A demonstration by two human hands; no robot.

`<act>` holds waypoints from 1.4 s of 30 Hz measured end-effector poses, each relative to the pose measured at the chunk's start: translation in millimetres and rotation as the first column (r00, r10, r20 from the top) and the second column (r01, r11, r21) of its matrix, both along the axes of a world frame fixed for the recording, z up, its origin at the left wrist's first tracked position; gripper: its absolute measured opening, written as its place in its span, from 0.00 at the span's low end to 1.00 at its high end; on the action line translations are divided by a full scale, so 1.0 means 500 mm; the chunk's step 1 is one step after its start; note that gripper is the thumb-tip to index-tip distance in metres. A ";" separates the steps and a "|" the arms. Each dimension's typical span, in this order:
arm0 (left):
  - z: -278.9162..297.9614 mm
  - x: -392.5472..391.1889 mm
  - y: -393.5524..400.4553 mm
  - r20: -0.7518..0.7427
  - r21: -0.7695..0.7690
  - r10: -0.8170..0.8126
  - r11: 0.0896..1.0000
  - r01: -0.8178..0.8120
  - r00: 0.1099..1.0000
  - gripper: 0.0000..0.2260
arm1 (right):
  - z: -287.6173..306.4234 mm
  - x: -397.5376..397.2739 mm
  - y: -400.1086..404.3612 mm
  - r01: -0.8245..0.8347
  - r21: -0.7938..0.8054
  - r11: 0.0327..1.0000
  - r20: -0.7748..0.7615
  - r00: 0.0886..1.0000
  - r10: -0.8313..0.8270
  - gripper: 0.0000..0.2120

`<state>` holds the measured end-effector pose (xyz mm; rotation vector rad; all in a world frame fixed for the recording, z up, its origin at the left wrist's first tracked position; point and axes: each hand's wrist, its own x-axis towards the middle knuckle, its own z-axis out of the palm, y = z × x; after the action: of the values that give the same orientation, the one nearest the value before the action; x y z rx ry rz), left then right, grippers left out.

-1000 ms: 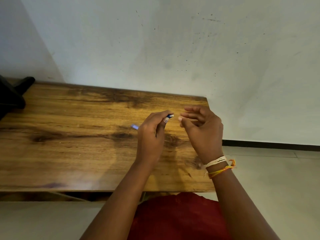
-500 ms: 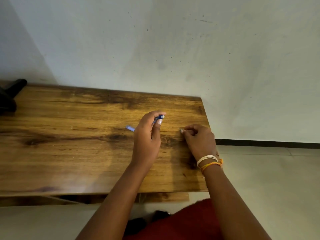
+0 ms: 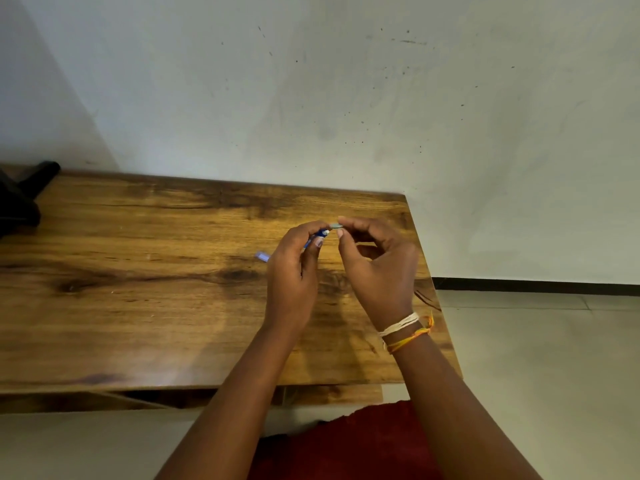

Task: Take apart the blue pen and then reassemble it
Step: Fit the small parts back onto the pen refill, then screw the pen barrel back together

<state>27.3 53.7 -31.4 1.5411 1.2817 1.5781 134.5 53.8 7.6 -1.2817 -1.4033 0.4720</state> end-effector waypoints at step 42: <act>-0.003 0.002 0.007 0.031 -0.003 -0.025 1.000 0.025 0.999 0.11 | -0.006 0.004 -0.002 -0.051 -0.126 0.991 0.002 0.999 0.052 0.08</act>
<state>28.2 57.1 -32.6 1.5187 1.2435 1.5770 136.2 53.0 4.8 -1.3505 -1.4320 0.6005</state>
